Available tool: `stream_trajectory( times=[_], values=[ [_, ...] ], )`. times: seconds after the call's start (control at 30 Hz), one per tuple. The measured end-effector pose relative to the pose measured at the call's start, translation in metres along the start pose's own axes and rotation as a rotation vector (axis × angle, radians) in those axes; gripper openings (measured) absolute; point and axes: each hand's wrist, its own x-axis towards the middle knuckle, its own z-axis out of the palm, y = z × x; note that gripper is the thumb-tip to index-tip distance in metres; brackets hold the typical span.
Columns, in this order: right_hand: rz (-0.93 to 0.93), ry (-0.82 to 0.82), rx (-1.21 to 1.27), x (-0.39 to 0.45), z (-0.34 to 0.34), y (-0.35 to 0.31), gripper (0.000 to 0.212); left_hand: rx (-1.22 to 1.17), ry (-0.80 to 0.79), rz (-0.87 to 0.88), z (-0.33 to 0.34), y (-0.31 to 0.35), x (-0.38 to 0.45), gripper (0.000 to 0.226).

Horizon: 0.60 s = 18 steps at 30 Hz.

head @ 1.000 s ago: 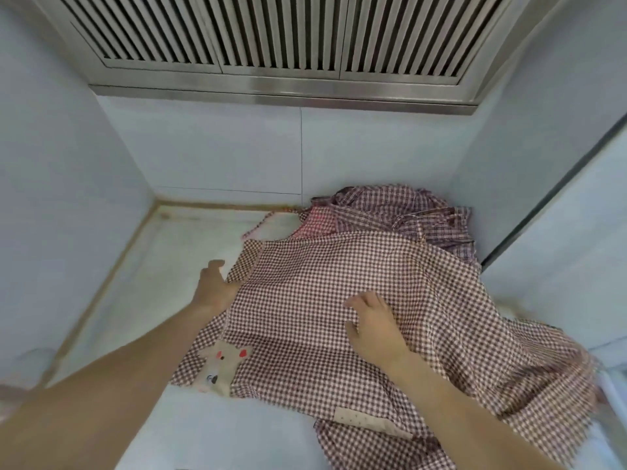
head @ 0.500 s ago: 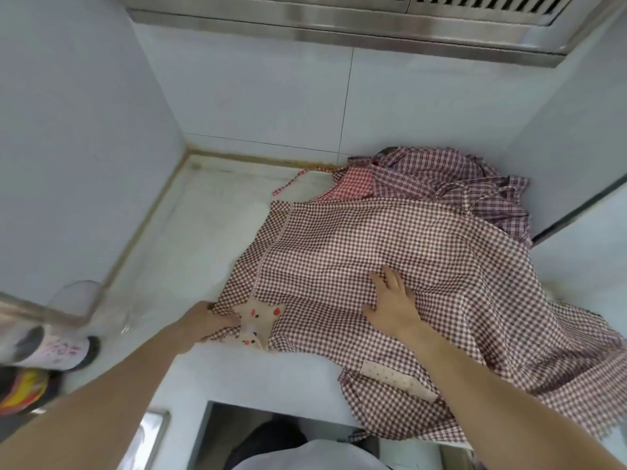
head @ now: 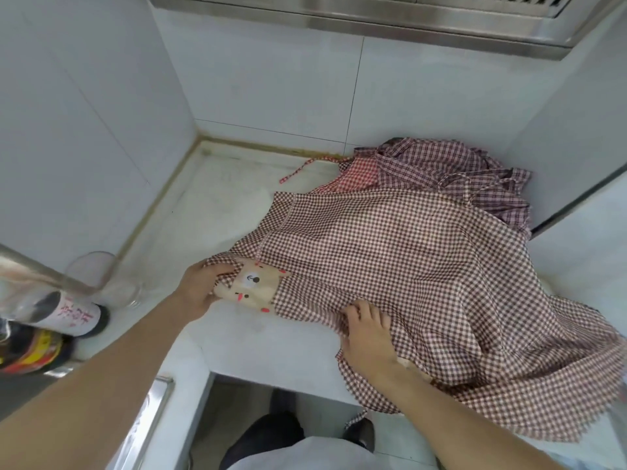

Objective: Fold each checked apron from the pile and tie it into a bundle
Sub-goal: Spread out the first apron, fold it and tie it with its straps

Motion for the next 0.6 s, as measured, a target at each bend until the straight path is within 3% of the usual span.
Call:
stream_trajectory(
  times=[0.1, 0.2, 0.27, 0.37, 0.43, 0.53, 0.6],
  values=[
    [0.074, -0.191, 0.260, 0.020, -0.021, 0.013, 0.018, 0.002, -0.019, -0.004, -0.006, 0.000, 0.002, 0.028],
    [0.117, -0.443, 0.510, 0.040, -0.055, 0.021, 0.030, 0.097, -0.168, -0.071, -0.013, -0.003, -0.002, 0.024],
    [0.175, -0.529, 0.522, 0.055, -0.072, 0.027, 0.039, 0.211, -0.299, -0.160, -0.020, -0.003, -0.005, 0.042],
    [0.314, -0.354, 0.538, 0.074, -0.072, 0.032, 0.034, 0.396, -0.461, -0.208, -0.028, -0.003, -0.011, 0.089],
    [0.381, -0.129, 0.384, 0.071, -0.062, 0.023, 0.030, 0.510, -0.440, -0.167, -0.025, -0.005, -0.014, 0.106],
    [0.168, 0.215, 0.113, 0.052, -0.044, 0.001, 0.026, 0.505, -0.297, -0.086, -0.016, -0.011, -0.015, 0.107],
    [-0.005, 0.167, 0.246, 0.037, -0.037, -0.016, 0.018, 0.317, -0.188, -0.090, -0.011, -0.015, -0.010, 0.093]
  ],
)
